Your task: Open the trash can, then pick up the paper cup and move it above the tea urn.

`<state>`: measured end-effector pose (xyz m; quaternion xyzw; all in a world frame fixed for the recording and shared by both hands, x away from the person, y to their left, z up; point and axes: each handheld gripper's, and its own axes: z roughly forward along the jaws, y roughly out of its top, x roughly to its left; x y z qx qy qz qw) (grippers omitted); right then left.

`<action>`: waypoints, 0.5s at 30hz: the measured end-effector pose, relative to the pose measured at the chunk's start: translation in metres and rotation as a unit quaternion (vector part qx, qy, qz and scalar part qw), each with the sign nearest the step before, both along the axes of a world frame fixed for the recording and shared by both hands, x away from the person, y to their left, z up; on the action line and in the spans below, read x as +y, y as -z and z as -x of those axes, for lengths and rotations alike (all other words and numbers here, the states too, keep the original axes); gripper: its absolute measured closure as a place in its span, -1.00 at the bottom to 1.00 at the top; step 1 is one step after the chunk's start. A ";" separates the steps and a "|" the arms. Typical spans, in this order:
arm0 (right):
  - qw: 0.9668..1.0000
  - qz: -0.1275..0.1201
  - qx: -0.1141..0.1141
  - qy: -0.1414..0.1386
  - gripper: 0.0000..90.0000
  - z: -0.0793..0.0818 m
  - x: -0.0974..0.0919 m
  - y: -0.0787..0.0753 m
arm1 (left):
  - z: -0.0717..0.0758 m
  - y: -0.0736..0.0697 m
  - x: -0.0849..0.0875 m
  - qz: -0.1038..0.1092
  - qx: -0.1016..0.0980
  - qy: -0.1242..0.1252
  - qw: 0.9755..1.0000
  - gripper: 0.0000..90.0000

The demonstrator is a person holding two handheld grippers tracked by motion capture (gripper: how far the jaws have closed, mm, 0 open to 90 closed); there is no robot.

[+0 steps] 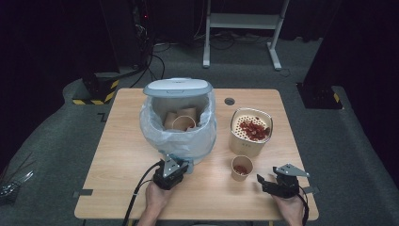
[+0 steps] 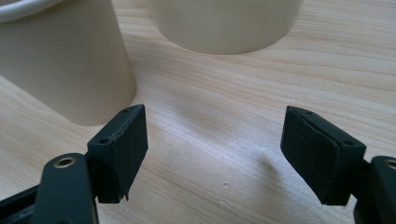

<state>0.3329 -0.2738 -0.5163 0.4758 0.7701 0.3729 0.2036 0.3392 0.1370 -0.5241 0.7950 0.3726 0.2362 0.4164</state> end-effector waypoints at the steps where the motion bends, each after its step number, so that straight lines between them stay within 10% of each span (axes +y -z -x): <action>1: 1.000 0.001 0.003 -0.004 -0.48 0.001 0.002 0.001 | 0.000 0.000 0.000 -0.012 -0.005 -0.004 1.000 0.57; 15: 1.000 -0.004 -0.001 -0.026 -0.48 0.012 0.010 0.004 | -0.002 0.000 0.000 -0.010 0.004 -0.005 1.000 0.55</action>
